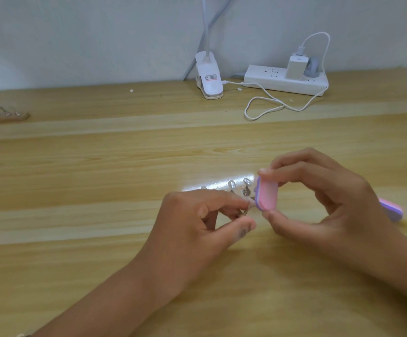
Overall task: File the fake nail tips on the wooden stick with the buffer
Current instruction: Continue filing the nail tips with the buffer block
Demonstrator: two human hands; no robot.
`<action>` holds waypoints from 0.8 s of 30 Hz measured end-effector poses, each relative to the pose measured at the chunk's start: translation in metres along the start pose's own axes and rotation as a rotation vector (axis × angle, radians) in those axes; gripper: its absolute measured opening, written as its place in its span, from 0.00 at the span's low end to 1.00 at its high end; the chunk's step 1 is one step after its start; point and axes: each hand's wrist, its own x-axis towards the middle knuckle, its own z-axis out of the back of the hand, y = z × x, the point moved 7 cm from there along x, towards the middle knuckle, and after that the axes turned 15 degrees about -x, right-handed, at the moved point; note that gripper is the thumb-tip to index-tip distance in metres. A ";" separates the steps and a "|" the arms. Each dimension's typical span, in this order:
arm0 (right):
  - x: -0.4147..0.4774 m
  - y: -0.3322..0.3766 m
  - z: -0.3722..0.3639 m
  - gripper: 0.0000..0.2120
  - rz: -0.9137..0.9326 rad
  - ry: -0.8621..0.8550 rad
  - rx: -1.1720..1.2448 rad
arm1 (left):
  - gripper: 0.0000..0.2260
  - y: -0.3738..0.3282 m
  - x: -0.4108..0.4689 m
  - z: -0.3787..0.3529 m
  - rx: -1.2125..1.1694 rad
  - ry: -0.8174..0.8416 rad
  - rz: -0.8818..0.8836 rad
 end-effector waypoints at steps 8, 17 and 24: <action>-0.002 0.002 0.001 0.17 0.029 -0.027 -0.034 | 0.07 0.008 0.001 0.001 -0.183 -0.023 0.109; -0.003 0.007 0.002 0.17 0.071 -0.058 -0.070 | 0.08 0.017 0.001 -0.001 -0.425 -0.025 0.246; -0.005 0.009 0.003 0.17 0.050 -0.060 -0.043 | 0.09 0.019 0.000 0.001 -0.482 -0.034 0.290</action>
